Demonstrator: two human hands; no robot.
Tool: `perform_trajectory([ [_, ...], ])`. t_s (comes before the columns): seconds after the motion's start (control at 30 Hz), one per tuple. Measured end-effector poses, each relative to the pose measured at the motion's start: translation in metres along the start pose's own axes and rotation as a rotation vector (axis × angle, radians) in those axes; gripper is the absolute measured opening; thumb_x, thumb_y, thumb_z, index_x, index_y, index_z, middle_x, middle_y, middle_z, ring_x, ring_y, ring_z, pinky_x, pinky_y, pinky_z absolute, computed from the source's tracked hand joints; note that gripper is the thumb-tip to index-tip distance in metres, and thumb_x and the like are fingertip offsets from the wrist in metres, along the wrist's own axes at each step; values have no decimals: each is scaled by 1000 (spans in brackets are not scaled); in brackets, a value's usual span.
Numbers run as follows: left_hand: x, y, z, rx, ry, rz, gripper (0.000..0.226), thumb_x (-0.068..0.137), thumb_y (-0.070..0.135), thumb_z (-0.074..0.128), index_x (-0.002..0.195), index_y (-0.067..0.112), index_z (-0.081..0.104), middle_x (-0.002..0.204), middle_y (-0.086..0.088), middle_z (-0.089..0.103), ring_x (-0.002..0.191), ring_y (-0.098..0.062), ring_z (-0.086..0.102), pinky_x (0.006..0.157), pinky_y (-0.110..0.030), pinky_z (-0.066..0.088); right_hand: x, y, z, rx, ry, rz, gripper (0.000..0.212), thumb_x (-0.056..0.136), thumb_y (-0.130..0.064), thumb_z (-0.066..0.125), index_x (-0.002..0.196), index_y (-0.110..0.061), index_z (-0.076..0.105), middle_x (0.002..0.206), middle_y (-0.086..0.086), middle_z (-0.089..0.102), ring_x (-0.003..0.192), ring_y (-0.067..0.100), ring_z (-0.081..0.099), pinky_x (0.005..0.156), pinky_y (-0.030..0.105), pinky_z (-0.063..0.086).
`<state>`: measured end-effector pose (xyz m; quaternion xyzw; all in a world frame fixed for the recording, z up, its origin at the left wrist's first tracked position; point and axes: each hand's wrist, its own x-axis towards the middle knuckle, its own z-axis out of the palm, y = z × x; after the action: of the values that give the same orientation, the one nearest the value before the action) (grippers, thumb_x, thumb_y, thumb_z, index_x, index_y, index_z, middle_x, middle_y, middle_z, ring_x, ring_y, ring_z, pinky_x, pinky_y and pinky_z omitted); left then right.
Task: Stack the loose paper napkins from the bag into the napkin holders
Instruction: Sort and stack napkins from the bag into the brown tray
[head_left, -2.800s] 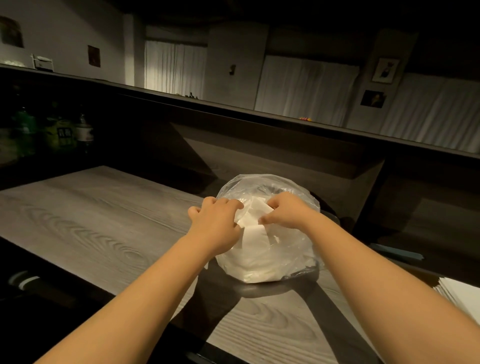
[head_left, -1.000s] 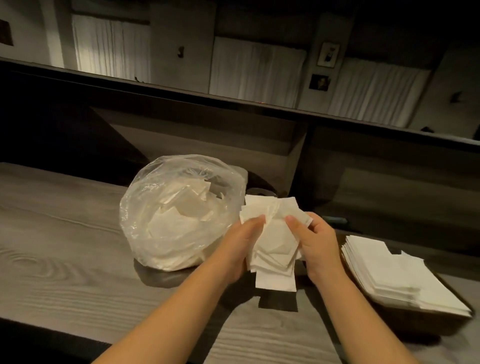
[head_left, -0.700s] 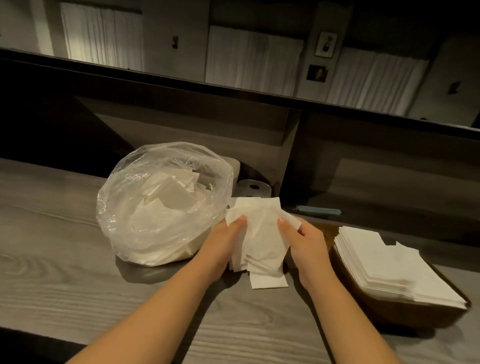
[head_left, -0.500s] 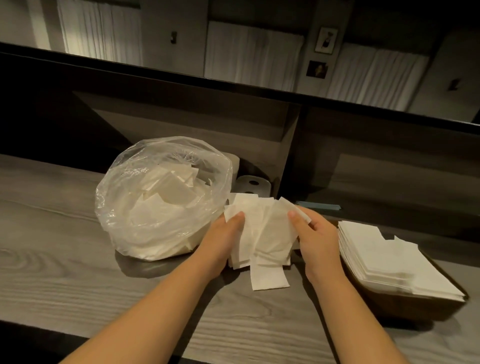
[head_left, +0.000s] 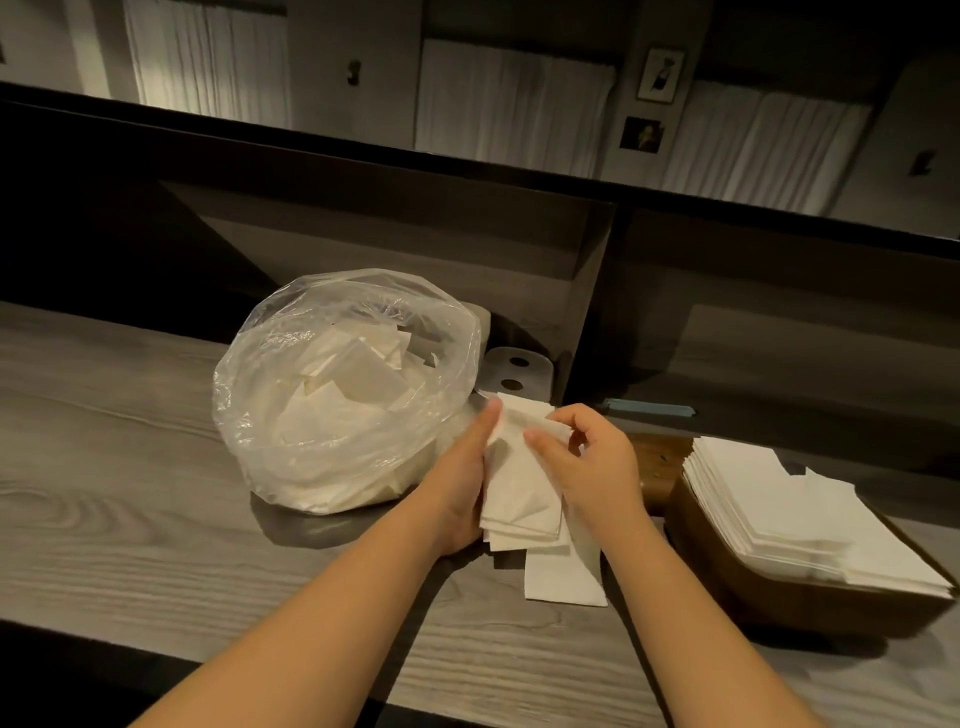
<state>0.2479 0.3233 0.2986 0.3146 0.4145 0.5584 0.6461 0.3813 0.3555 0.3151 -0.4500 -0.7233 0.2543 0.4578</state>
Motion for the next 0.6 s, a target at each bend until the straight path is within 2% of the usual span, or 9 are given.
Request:
perform_trajectory([
  [0.07, 3, -3, -1, 73, 28, 72, 35, 100, 29, 55, 130, 12, 58, 115, -15, 71, 104, -33, 69, 86, -45, 57, 2, 0, -3, -19, 63, 8, 10, 91, -29, 67, 93, -32, 57, 95, -10, 59, 87, 6, 57, 67, 17, 43],
  [0.13, 4, -1, -2, 8, 109, 97, 24, 99, 18, 57, 122, 13, 59, 109, -14, 72, 98, -32, 70, 79, -43, 58, 4, 1, -14, 42, 81, 148, 9, 95, -33, 60, 101, -29, 55, 102, -5, 59, 93, 10, 57, 71, 21, 44],
  [0.2, 3, 2, -3, -83, 145, 97, 13, 98, 18, 58, 111, 16, 59, 106, -14, 72, 96, -32, 70, 82, -46, 58, 1, 2, -27, 64, -93, 366, 26, 93, -40, 62, 111, -25, 51, 109, -3, 57, 97, 15, 57, 76, 28, 48],
  [0.27, 5, 2, -4, -111, 158, 106, 13, 98, 19, 58, 112, 17, 59, 107, -13, 72, 98, -32, 69, 85, -49, 57, -5, 2, -34, -58, -319, 470, 33, 87, -39, 70, 105, -19, 52, 102, -1, 58, 90, 15, 58, 69, 27, 48],
  [0.33, 7, -1, -4, -88, 184, 122, 21, 99, 21, 57, 119, 16, 57, 108, -12, 72, 97, -31, 69, 82, -46, 58, -9, 2, -37, -158, -382, 452, 30, 85, -33, 74, 85, -12, 52, 85, 2, 58, 73, 13, 55, 61, 25, 42],
  [0.4, 9, -2, -3, -84, 218, 147, 29, 100, 22, 57, 128, 17, 54, 110, -10, 70, 97, -30, 69, 79, -44, 58, -12, -3, -43, -179, -354, 429, 30, 85, -30, 74, 76, -12, 52, 75, 3, 57, 65, 13, 52, 57, 25, 40],
  [0.5, 11, 0, -5, -102, 268, 172, 37, 100, 23, 57, 135, 20, 49, 114, -9, 67, 99, -31, 67, 77, -45, 58, -13, -12, -54, -84, -358, 396, 20, 86, -28, 73, 86, -11, 63, 86, 1, 69, 80, 15, 66, 68, 28, 55],
  [0.53, 12, 0, -7, -88, 284, 166, 38, 100, 24, 56, 136, 20, 46, 115, -9, 65, 100, -31, 66, 76, -45, 58, -13, -13, -56, 23, -348, 379, 14, 87, -25, 72, 93, -13, 66, 92, 1, 72, 86, 16, 70, 75, 33, 59],
  [0.6, 10, 0, -6, -56, 270, 155, 38, 101, 24, 55, 136, 22, 44, 116, -8, 65, 100, -31, 65, 73, -43, 58, -16, -19, -58, 290, -305, 344, 15, 88, -18, 68, 102, -21, 67, 98, -3, 75, 90, 14, 72, 75, 34, 60],
])
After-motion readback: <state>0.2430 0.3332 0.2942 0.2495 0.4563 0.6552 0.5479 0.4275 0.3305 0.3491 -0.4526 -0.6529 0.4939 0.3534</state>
